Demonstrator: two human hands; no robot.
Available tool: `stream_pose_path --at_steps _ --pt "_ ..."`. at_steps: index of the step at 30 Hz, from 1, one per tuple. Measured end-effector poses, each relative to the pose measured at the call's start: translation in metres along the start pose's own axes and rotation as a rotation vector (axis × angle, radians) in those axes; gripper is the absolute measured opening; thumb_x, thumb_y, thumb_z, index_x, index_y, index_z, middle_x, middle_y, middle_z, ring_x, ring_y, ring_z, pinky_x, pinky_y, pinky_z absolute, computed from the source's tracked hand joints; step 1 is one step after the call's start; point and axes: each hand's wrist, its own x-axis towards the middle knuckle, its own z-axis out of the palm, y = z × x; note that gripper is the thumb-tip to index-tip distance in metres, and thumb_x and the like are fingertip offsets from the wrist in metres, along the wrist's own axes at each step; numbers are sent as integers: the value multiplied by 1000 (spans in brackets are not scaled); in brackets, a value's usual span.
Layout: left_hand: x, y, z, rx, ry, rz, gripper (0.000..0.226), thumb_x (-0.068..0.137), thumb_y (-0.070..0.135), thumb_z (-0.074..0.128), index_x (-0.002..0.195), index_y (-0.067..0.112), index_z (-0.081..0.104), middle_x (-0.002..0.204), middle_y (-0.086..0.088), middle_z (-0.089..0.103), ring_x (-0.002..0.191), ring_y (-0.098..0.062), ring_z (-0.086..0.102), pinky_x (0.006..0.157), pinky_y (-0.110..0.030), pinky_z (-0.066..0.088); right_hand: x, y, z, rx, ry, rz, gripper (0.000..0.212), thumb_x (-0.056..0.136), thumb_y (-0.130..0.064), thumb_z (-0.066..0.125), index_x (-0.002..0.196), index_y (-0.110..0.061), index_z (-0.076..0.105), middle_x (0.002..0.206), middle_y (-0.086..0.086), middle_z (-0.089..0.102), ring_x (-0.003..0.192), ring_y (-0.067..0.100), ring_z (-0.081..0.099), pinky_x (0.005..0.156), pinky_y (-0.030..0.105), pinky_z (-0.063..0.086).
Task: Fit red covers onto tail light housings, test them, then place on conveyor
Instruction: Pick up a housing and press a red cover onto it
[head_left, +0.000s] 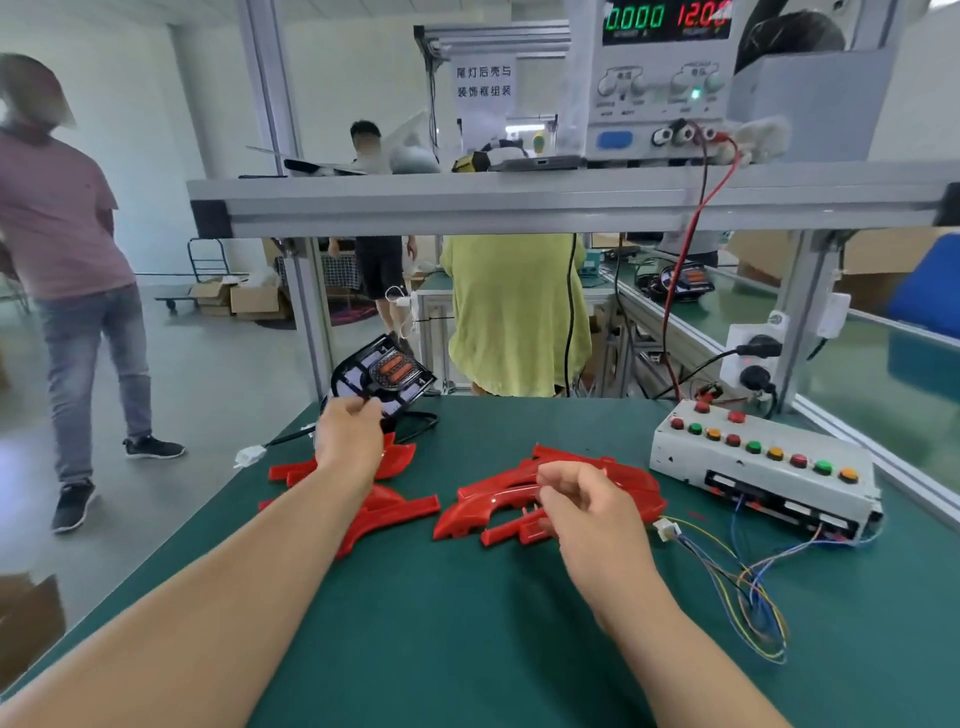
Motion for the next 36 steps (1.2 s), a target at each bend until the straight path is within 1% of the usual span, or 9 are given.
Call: stream_pose_path --at_steps 4,7,9,14,21,24,29,32,36 --pt "39 9 -4 229 178 33 50 96 33 57 140 11 46 140 -16 46 125 -35 47 105 -48 39 -2 0 -5 -7 -9 -21 27 95 -6 58 92 -31 66 92 -15 69 86 -5 64 73 8 50" --pt "66 11 -6 346 217 -5 61 94 36 60 143 7 39 146 -20 38 134 -39 37 109 -49 32 -2 1 -7 18 7 -18 28 95 -5 57 91 -31 66 93 -14 69 84 -7 63 77 11 51" --pt "80 11 -5 339 168 -80 66 94 41 60 142 2 38 143 -24 41 130 -43 43 107 -51 37 -1 1 -7 31 15 -17 27 95 -7 58 92 -32 67 94 -13 70 86 -4 64 82 16 53" --pt "93 5 0 362 52 -123 62 97 48 53 119 -9 58 113 -31 64 102 -46 63 82 -45 51 0 3 -6 53 -14 -24 25 95 -7 58 96 -30 67 97 -15 69 88 -12 61 74 5 47" --pt "90 5 -6 363 90 -147 40 102 24 44 117 -11 59 116 -32 61 106 -45 60 91 -45 50 0 4 -4 13 -43 -7 24 95 -8 57 98 -30 67 95 -16 70 87 -12 61 73 5 47" --pt "89 13 -13 249 121 -138 36 99 10 44 133 0 48 123 -23 58 112 -38 59 84 -40 51 -1 3 -5 48 -41 3 26 95 -7 57 94 -30 68 93 -16 71 87 -10 62 71 6 47" --pt "69 42 -35 -23 102 -44 24 96 17 50 95 -5 59 101 -31 62 86 -41 62 70 -45 51 0 0 -6 78 -34 19 22 95 -6 58 104 -24 68 100 -15 70 88 -12 61 75 4 47" --pt "31 59 -42 -325 50 -80 18 96 15 49 78 13 51 83 -10 58 69 -24 57 55 -28 52 -1 -2 -6 73 -56 1 22 94 -7 58 104 -23 68 101 -14 70 89 -12 62 76 6 48" --pt "-54 67 -35 -657 -269 -288 17 101 11 43 87 14 53 63 -3 67 53 -14 64 42 -21 52 -4 -3 -7 79 -123 5 14 94 -18 63 103 -28 67 103 -15 70 97 -4 65 88 18 51"
